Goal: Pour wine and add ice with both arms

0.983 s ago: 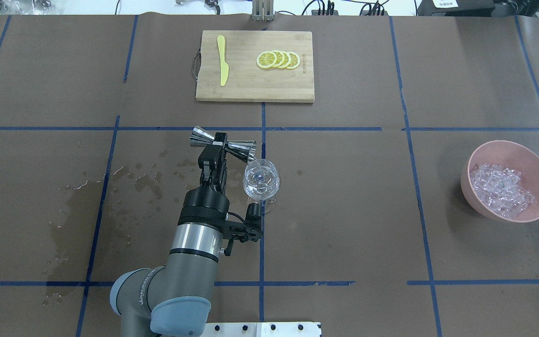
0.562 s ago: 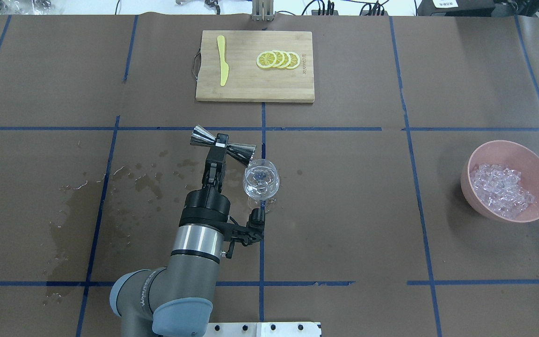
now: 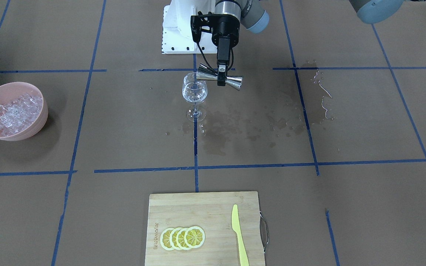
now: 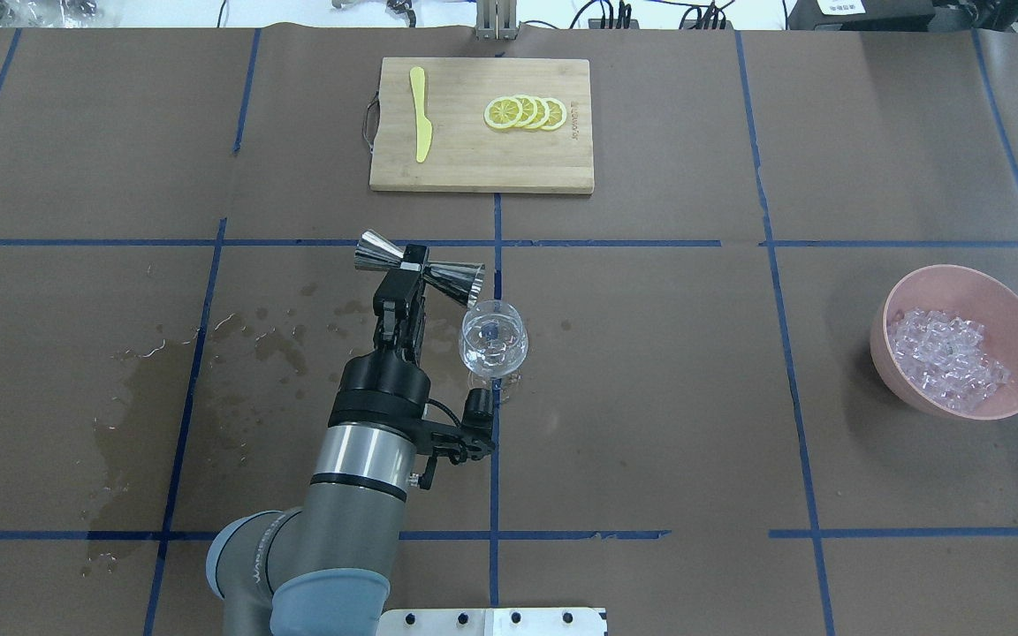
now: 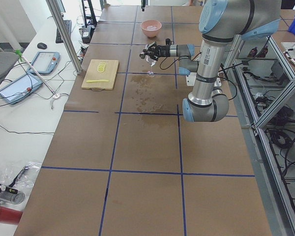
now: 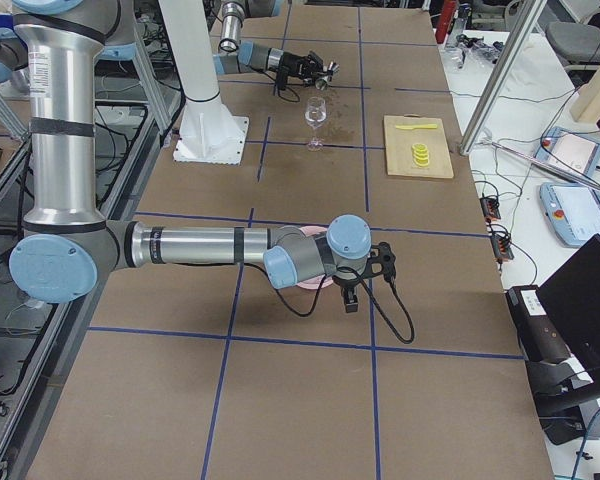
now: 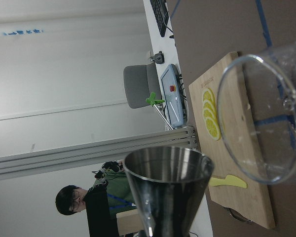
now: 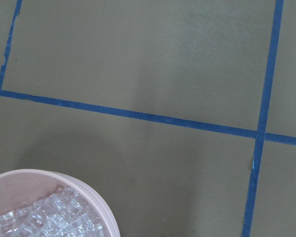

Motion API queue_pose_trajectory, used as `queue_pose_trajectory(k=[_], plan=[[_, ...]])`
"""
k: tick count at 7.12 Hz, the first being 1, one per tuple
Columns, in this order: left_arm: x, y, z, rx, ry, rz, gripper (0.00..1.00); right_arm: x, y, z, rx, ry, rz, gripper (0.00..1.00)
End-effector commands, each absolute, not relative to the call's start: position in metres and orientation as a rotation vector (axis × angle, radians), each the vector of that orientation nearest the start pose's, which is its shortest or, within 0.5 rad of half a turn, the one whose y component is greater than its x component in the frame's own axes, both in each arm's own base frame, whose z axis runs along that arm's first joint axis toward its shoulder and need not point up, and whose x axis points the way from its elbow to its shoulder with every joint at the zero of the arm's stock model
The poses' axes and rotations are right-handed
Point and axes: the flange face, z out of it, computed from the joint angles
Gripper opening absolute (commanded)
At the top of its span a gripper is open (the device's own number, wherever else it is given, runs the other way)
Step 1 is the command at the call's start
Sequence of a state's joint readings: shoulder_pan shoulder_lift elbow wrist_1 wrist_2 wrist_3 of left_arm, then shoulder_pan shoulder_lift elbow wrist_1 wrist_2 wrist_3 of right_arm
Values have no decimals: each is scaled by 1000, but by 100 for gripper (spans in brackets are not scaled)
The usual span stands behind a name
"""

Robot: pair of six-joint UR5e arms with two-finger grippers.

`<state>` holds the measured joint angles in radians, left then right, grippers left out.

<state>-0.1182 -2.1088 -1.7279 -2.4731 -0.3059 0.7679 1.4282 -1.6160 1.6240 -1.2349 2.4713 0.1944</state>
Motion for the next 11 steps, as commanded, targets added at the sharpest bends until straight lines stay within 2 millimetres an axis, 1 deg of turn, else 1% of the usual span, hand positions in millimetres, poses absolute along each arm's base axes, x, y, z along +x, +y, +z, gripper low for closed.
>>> queue_pose_trajectory(k=[1,2,3,4,5,6,7,8,9,10,11], plan=[[489,-292,199,1652,-109,361,0,-26,-496,595,142,-945,-59,100],[471,-291,231,1663,116,142,0,-58,-496,569,112,-957,-41,100],[458,-292,253,1662,242,17,0,-78,-493,544,135,-921,-39,100],[452,-292,265,1624,450,-174,0,-98,-489,528,151,-888,-39,100],[441,-290,310,1570,549,-245,0,-112,-484,521,139,-887,-34,100],[430,-288,349,1528,617,-248,0,-122,-481,519,145,-870,-46,100],[412,-296,375,1481,702,-330,0,-127,-479,515,153,-865,-57,100],[363,-289,445,1439,730,-323,0,-125,-475,511,160,-867,-58,100],[297,-283,495,1416,838,-306,0,-124,-472,508,162,-870,-58,100],[277,-288,524,1400,789,-248,0,-121,-464,508,162,-870,-58,100],[283,-289,555,1384,734,-208,0,-120,-461,507,164,-871,-59,100]])
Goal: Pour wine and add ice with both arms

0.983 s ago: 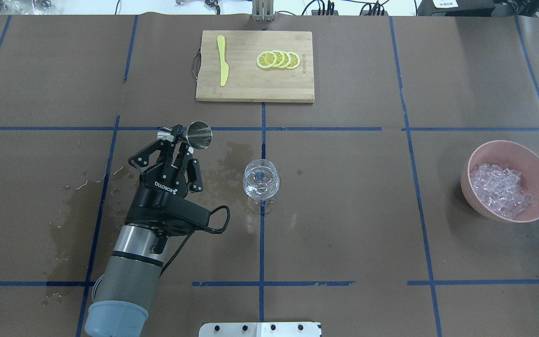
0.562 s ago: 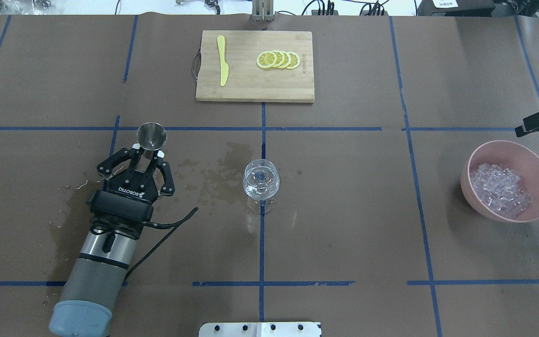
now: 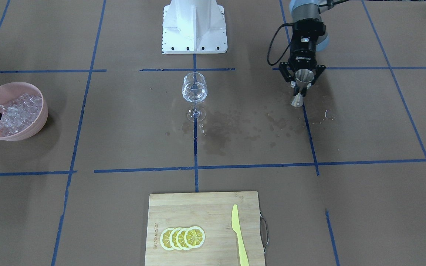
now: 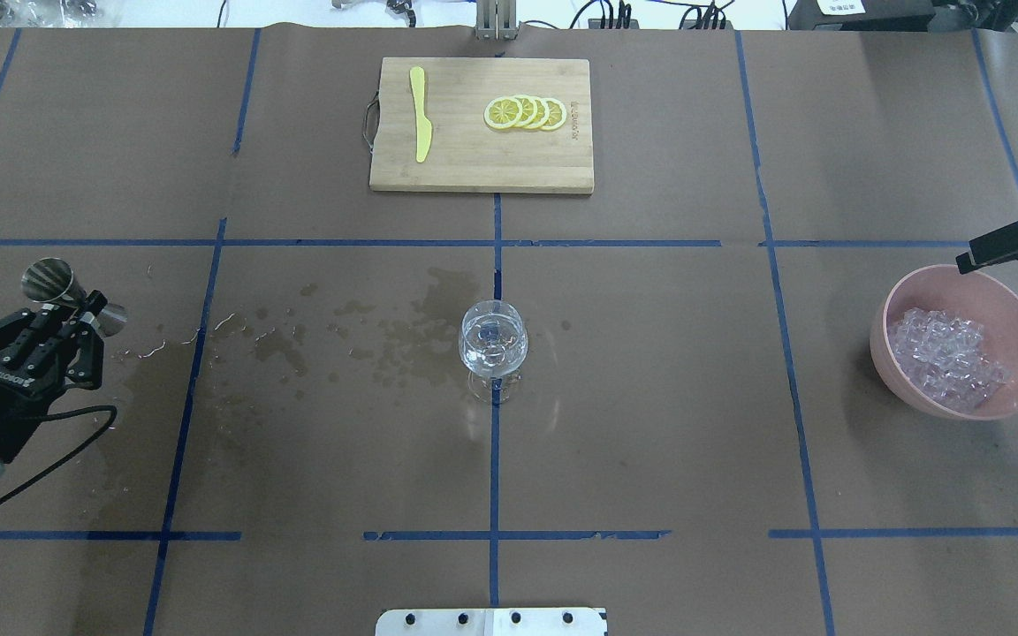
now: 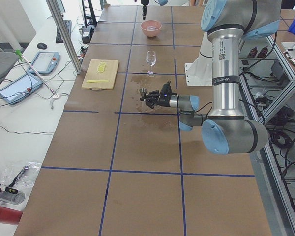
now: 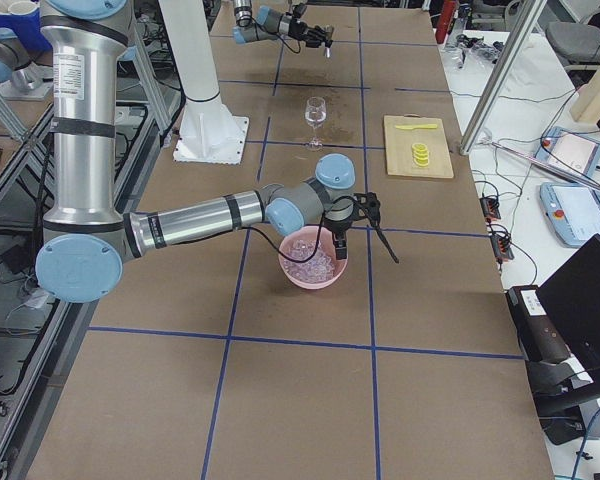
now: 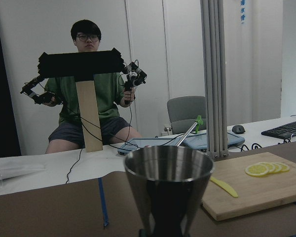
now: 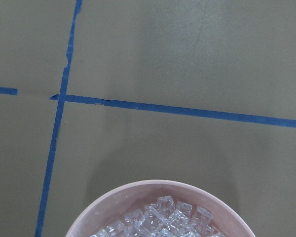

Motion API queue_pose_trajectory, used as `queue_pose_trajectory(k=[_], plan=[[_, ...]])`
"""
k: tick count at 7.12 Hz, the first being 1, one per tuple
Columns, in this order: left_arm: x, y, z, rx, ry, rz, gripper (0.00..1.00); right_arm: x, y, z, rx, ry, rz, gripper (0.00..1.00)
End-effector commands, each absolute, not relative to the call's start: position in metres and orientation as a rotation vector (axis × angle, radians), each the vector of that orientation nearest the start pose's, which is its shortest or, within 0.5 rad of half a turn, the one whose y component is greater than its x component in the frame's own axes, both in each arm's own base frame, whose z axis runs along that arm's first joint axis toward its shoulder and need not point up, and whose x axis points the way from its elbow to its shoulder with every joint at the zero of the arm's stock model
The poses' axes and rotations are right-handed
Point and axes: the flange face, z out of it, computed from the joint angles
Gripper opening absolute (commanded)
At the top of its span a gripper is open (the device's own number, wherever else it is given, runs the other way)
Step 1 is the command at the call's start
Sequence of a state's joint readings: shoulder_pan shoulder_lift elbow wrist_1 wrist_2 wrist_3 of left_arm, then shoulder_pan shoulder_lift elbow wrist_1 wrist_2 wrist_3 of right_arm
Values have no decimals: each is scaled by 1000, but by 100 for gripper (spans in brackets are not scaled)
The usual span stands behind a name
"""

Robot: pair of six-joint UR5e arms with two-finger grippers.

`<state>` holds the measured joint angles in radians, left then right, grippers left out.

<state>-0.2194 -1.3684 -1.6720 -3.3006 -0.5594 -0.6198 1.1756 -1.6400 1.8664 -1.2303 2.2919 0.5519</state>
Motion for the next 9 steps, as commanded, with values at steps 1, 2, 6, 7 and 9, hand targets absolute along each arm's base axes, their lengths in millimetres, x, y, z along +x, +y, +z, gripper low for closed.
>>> queue_pose_trajectory(k=[1,2,6,7,9], plan=[[301,-292,578,1334,782,-270,0,-119,-460,507,163,-869,-58,100],[311,-293,592,1310,802,-301,0,-118,-460,506,171,-862,-58,100],[321,-286,584,1290,837,-305,0,-110,-442,506,173,-853,-54,100],[328,-278,587,1278,846,-283,0,-110,-442,506,173,-853,-54,100],[344,-270,588,1265,867,-261,0,-110,-442,506,172,-853,-55,100]])
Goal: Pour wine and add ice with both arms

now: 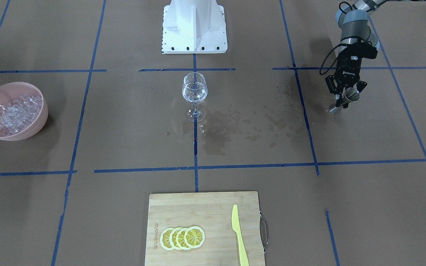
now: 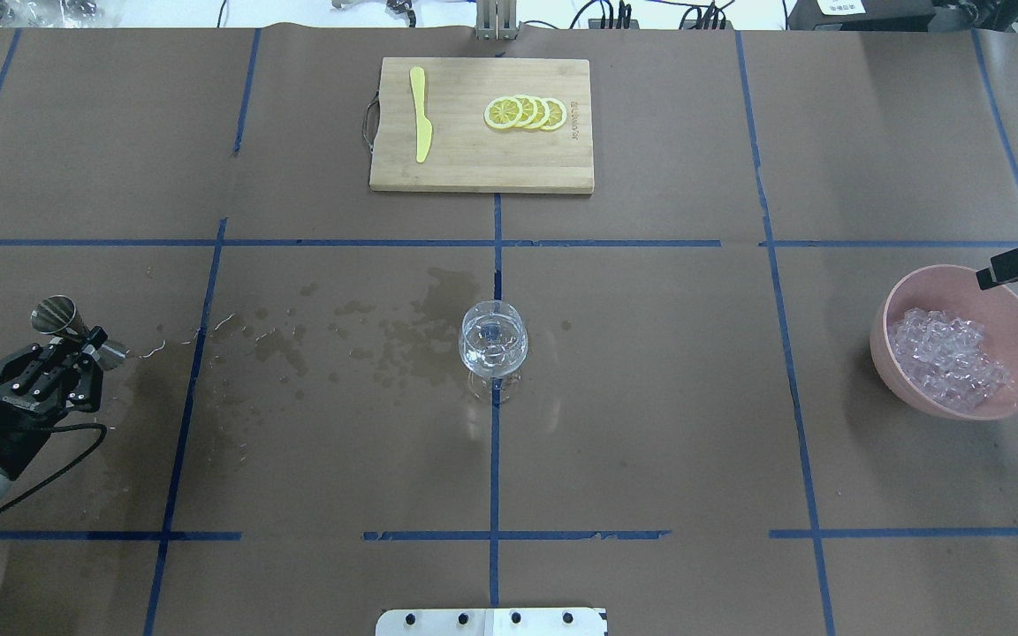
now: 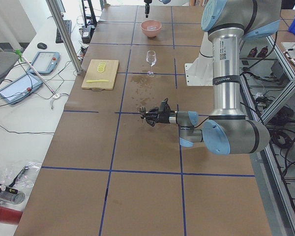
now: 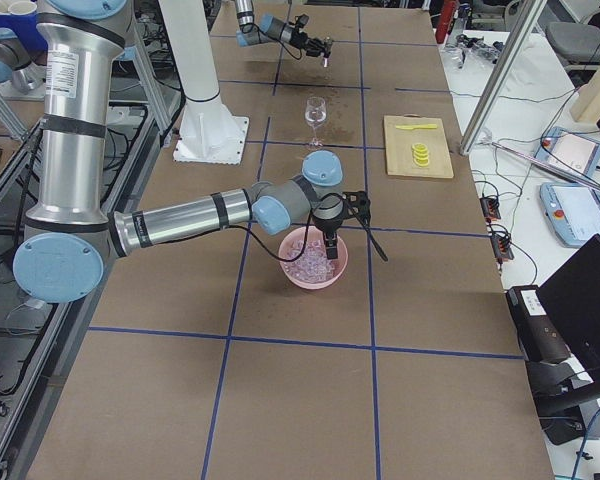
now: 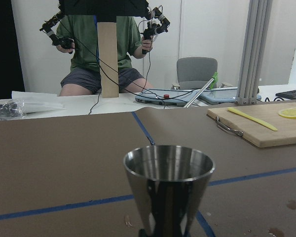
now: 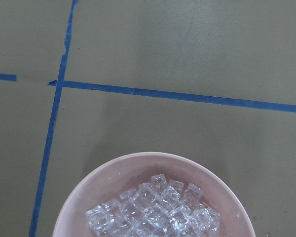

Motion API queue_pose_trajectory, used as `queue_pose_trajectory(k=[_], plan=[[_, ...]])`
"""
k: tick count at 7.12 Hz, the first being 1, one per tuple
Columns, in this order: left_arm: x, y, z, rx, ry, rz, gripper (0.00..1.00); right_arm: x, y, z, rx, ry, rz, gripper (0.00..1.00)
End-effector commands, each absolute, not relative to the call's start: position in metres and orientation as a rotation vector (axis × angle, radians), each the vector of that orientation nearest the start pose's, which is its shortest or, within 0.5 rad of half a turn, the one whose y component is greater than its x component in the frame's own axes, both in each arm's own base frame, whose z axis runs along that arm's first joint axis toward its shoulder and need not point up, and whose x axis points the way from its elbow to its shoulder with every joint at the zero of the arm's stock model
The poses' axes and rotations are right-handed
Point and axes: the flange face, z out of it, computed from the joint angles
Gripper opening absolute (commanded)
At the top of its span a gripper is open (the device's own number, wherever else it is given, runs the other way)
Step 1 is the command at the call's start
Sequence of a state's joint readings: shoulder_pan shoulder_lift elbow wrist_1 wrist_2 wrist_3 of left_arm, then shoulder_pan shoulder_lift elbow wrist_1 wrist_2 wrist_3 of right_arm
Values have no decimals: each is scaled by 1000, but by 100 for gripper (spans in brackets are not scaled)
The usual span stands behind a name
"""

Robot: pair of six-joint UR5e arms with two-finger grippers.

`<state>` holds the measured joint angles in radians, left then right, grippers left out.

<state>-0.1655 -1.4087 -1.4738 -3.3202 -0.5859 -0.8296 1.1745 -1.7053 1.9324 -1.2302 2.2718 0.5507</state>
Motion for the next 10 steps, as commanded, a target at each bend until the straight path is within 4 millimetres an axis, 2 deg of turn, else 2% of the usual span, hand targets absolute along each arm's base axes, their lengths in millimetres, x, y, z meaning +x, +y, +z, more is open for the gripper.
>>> queue_pose_trajectory(k=[1,4,6,7,8,10], plan=[[344,-270,589,1264,866,-260,0,-110,-442,506,172,-854,-54,100],[350,-266,600,1257,849,-236,0,-110,-442,506,172,-854,-54,100],[356,-267,594,1258,865,-245,0,-111,-441,506,171,-854,-55,100],[355,-267,594,1258,864,-244,7,-111,-441,506,171,-854,-55,100],[355,-266,594,1259,865,-244,20,-111,-441,506,171,-854,-55,100],[355,-266,594,1259,867,-245,26,-111,-441,506,170,-855,-56,100]])
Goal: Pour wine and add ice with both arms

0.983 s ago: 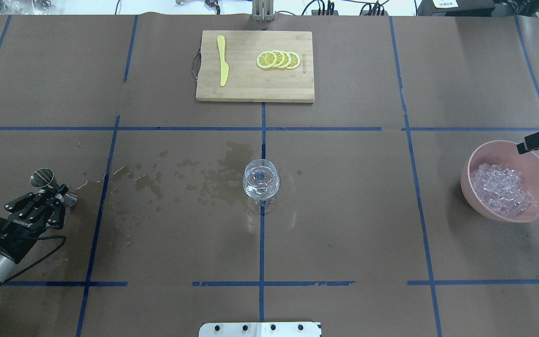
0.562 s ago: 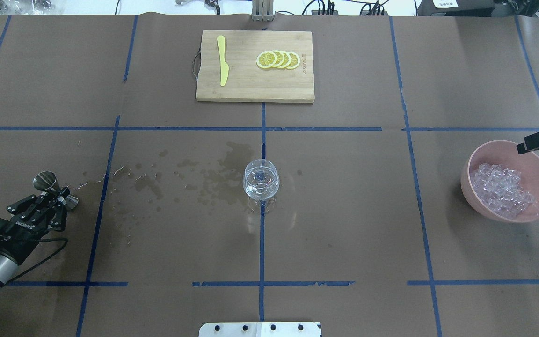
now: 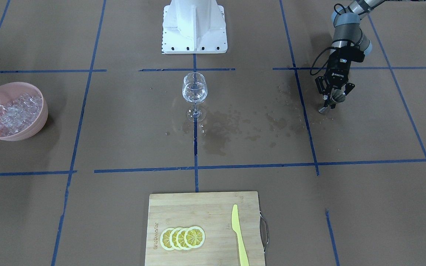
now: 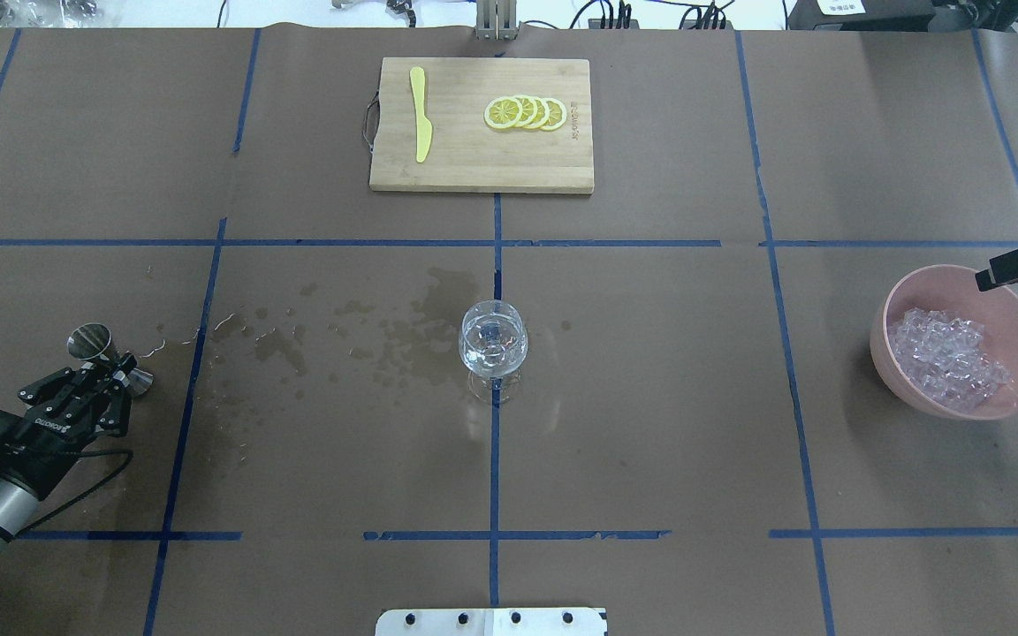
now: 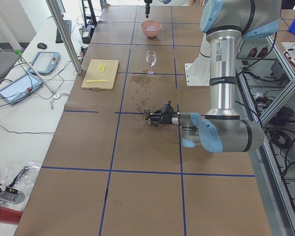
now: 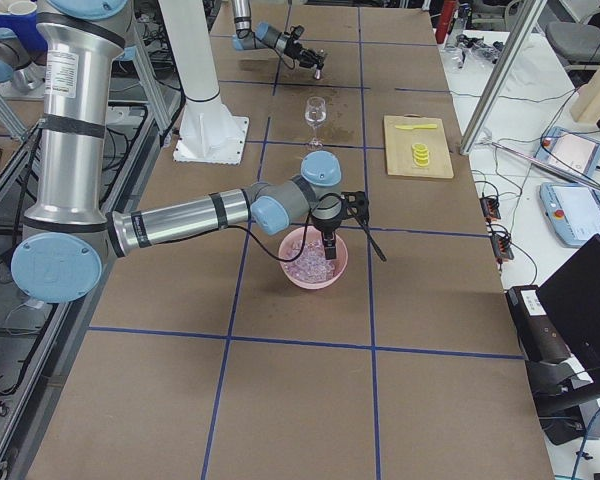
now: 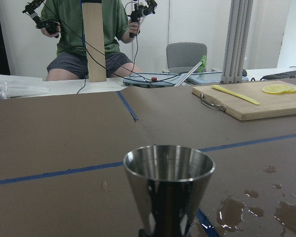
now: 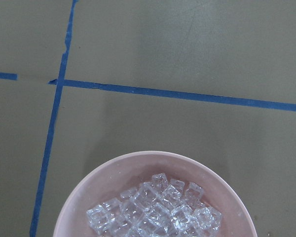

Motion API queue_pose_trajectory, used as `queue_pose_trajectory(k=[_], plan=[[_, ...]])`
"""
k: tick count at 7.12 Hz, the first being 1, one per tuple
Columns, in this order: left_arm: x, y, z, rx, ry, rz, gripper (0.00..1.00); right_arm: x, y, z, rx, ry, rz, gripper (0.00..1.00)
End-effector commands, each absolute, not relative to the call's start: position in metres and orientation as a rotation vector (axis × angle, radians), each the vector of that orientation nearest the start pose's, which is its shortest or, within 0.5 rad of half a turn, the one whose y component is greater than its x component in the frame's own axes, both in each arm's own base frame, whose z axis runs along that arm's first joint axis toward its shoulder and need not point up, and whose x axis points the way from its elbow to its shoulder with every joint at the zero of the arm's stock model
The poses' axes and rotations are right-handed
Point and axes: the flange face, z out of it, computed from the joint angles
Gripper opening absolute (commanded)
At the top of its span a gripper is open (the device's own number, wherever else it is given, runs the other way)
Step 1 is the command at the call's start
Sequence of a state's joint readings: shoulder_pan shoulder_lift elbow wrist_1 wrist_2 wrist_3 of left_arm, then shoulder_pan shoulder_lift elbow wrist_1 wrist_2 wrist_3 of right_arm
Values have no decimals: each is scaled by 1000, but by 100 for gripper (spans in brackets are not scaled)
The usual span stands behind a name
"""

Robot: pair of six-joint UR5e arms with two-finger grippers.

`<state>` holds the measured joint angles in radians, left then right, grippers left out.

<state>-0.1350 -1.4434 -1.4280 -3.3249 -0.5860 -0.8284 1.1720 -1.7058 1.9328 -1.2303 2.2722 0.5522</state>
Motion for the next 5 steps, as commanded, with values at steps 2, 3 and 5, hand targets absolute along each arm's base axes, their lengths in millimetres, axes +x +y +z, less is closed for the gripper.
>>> queue_pose_trajectory(k=[2,3,5], plan=[[355,-266,596,1258,863,-243,39,-111,-441,506,170,-855,-56,100],[355,-266,595,1259,865,-244,42,-111,-441,506,170,-855,-56,100],[355,-266,593,1260,870,-244,77,-111,-441,506,170,-855,-56,100]])
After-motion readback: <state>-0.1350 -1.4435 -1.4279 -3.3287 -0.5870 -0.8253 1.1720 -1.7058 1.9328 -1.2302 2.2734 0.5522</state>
